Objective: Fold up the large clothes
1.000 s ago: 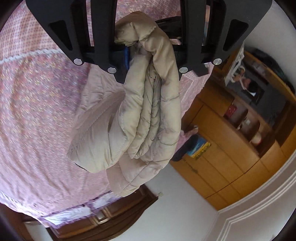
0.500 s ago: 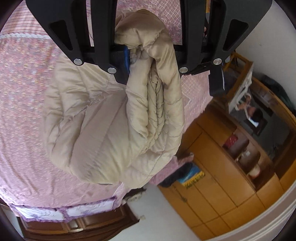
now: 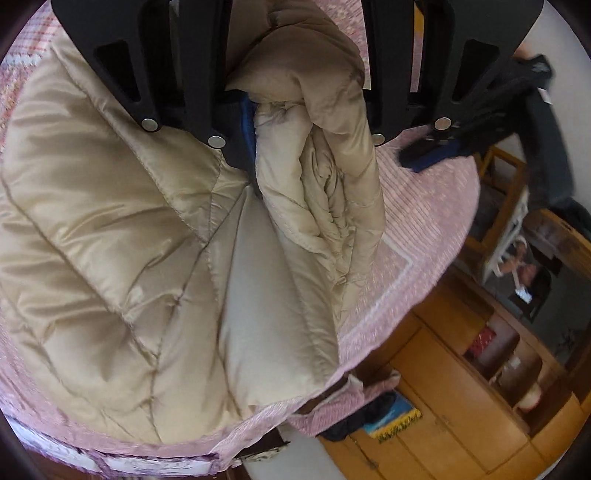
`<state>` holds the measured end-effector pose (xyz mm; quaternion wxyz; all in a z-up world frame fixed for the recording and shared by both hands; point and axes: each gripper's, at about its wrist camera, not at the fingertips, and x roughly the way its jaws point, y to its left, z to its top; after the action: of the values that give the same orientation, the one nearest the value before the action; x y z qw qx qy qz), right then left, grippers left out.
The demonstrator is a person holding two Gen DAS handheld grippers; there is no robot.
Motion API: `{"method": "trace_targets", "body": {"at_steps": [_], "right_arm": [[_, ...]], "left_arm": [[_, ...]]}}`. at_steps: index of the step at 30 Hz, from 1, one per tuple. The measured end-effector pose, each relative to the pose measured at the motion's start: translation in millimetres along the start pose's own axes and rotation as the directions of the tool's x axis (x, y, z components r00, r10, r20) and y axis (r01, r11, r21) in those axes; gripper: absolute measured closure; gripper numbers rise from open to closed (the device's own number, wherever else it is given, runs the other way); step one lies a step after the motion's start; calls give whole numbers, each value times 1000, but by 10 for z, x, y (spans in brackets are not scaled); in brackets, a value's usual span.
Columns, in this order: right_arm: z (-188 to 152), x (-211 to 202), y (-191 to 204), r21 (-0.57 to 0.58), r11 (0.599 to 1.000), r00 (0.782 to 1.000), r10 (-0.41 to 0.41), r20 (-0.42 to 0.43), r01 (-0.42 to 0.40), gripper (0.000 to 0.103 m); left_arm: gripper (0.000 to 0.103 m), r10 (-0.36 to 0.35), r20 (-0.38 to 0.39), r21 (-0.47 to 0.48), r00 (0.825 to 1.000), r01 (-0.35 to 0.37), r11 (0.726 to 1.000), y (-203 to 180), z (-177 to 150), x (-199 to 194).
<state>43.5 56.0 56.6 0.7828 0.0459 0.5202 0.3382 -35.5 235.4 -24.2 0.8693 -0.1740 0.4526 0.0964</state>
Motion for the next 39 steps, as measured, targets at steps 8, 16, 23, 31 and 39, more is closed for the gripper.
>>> {"method": "trace_targets", "body": {"at_steps": [8,16,23,31,39], "right_arm": [[-30,37,76,-14,1000,1000,17,16,-17,60],[-29,-413,340,-15,995,993,101,59,-100,27],[-128,-1099,425,-27,991,979,133,157,-130,20],[-367,-1471,-208,144,988,971,16,237,-52,18],[-564,-1512,-851,318,948,968,-78,239,-2,17]], "left_arm": [[71,38,-10,-37,999,-38,999,338,-32,-120],[54,18,-1,10,1000,-18,1000,302,95,-385],[43,-39,12,115,999,38,993,-44,312,-578],[40,-168,-17,178,986,168,970,-612,559,-456],[19,-261,-69,164,963,269,949,-1016,780,-78]]}}
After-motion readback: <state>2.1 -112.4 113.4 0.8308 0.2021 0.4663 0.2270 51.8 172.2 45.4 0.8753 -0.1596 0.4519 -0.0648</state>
